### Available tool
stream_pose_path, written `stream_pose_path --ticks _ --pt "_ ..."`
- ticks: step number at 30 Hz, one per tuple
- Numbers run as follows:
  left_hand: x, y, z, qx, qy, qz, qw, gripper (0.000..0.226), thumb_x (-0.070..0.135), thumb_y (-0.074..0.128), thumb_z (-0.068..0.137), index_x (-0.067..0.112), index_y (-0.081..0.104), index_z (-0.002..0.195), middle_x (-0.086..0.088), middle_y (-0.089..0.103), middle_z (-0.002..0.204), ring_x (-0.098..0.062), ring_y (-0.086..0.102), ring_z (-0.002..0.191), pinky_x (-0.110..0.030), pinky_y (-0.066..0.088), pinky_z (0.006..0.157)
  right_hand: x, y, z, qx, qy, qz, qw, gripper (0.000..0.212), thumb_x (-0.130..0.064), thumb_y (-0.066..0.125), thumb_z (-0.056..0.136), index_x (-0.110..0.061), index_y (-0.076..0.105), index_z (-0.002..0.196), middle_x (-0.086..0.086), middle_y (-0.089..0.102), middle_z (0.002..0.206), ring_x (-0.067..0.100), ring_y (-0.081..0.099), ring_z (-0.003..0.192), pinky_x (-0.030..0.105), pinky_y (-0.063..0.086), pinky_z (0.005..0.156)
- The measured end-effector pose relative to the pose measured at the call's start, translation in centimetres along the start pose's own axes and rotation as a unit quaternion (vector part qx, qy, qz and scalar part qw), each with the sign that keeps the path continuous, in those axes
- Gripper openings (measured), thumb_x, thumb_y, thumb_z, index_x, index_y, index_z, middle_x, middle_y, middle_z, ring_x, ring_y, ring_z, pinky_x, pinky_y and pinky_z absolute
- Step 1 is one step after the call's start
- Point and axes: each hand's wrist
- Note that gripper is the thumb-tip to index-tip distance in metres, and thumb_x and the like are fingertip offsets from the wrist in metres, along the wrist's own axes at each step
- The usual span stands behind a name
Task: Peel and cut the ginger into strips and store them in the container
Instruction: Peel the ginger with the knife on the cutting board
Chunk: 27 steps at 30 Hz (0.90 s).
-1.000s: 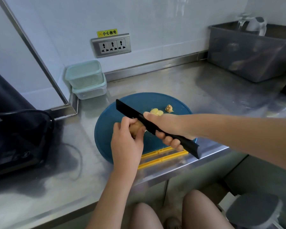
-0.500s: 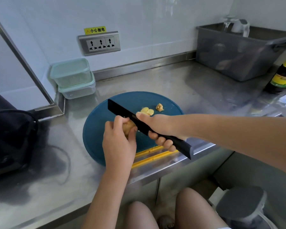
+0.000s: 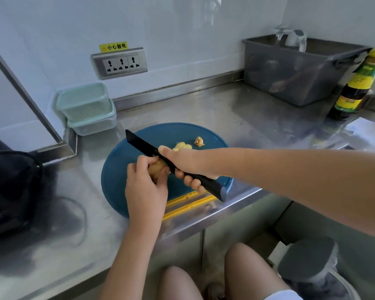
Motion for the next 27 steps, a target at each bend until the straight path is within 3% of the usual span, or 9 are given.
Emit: stream_pose_path --ticks 6,13,22,27 --pt "0.0 -0.2 -0.1 0.007 -0.001 -0.001 1.0 0.027 0.025 0.068 0.085 0.023 0.054 0.107 0.004 0.048 0.098 -0.01 0.051 0.078 -0.007 0.034 0.058 3.5 -1.4 -1.9 -0.031 0.042 0.004 0.999 0.071 -0.084 0.025 0.083 -0.019 0.034 0.055 -0.002 0.033 0.047 0.013 0.027 0.035 0.018 0.027 0.04" --pt "-0.2 0.1 0.3 0.012 0.003 0.025 1.0 0.028 0.027 0.067 0.085 0.021 0.055 0.109 0.003 0.046 0.097 -0.01 0.048 0.08 -0.008 0.032 0.057 2.7 -1.6 -1.3 -0.038 0.058 -0.018 0.997 0.073 -0.086 0.025 0.081 -0.018 0.033 0.054 -0.001 0.031 0.047 0.014 0.026 0.035 0.018 0.028 0.041" --pt "-0.2 0.3 0.5 0.006 0.006 0.027 1.0 0.026 0.026 0.066 0.086 0.02 0.054 0.109 0.001 0.047 0.098 -0.012 0.049 0.083 -0.008 0.032 0.058 0.3 -0.9 0.2 -0.013 0.041 -0.037 0.998 0.071 -0.083 0.023 0.083 -0.018 0.034 0.057 -0.001 0.034 0.046 0.013 0.028 0.035 0.018 0.029 0.04" --pt "-0.5 0.3 0.2 0.008 0.003 0.023 1.0 0.022 0.026 0.065 0.087 0.018 0.054 0.104 0.0 0.048 0.094 -0.016 0.052 0.079 -0.015 0.034 0.058 -1.1 -0.1 1.2 0.013 0.017 -0.067 0.998 0.07 -0.081 0.022 0.086 -0.017 0.035 0.061 0.0 0.033 0.046 0.014 0.028 0.034 0.02 0.029 0.043"
Point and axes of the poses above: each hand's wrist, its own z-axis towards the middle knuckle, its own y-axis out of the palm, x = y × z
